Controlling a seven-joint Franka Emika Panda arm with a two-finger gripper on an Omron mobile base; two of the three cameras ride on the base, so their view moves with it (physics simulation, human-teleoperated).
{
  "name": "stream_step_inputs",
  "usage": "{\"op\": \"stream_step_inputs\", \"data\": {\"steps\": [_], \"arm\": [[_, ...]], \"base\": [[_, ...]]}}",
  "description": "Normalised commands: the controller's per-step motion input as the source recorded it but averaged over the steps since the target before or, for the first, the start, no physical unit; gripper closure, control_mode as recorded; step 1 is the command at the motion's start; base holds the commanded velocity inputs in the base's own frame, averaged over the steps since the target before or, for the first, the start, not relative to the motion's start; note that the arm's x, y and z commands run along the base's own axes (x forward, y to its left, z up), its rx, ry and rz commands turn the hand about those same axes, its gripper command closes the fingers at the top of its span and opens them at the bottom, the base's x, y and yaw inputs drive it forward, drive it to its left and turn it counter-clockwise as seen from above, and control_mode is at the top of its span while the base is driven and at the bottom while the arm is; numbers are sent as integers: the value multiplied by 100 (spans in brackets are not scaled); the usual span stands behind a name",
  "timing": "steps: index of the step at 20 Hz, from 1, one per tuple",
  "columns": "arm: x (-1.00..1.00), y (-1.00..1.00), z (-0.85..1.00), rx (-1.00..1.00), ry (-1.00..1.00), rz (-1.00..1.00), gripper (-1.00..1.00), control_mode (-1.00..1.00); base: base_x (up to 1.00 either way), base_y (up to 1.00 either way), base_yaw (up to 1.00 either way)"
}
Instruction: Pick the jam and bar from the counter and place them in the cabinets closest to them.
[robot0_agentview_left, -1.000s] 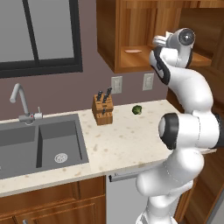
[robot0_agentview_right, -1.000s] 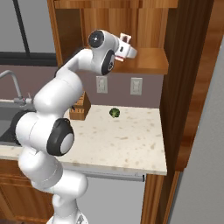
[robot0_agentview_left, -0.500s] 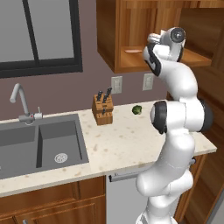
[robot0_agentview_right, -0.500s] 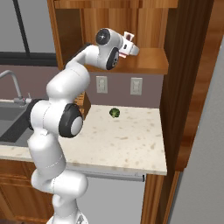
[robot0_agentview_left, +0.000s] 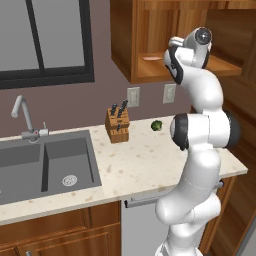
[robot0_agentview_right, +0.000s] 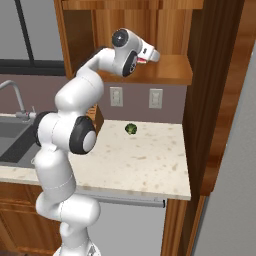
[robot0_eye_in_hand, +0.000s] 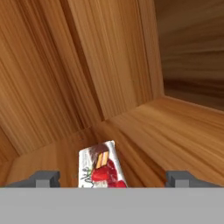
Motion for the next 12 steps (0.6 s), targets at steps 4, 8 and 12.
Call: {"op": "stream_step_inputs", "data": {"steps": [4,8,12], "arm": [[-1,0,0,0,2,0,-100,-100],[-45,0,0,0,1,0,-100,-100],[-85,0,2,0,0,0,-100,-100]], "base": [[0,0,0],[0,0,0],[0,0,0]]}}
